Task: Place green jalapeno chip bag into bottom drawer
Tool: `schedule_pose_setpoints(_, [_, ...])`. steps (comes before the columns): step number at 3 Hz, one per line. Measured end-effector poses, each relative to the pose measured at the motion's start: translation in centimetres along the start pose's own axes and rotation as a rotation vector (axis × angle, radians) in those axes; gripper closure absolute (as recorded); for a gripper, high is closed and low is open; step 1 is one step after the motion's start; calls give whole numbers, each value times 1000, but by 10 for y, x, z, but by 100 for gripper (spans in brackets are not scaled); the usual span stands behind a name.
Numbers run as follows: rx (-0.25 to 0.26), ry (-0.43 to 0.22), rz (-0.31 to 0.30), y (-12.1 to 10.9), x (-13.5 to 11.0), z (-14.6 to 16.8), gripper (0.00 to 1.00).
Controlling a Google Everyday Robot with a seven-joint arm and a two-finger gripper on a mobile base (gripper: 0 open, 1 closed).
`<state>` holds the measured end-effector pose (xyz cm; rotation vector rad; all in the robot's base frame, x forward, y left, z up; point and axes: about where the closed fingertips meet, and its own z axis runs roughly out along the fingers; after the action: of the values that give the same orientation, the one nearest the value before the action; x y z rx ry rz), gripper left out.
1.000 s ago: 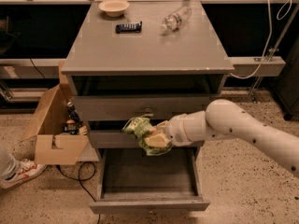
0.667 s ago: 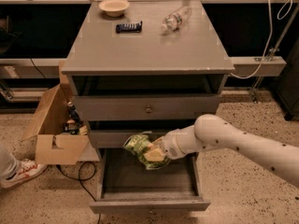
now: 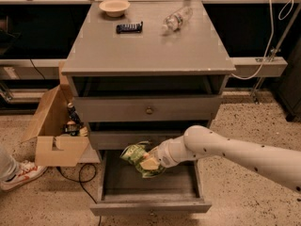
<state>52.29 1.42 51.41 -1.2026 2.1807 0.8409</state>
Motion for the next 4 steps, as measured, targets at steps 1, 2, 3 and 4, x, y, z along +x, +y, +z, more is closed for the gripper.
schedule_pose_setpoints(1, [-6, -2, -6, -14, 16, 17, 100])
schedule_pose_setpoints(2, [8, 18, -17, -53, 48, 52, 100])
schedule_pose_setpoints(3, [10, 11, 10, -92, 87, 81, 100])
schedule_pose_setpoints(4, [10, -19, 36, -116, 119, 97, 100])
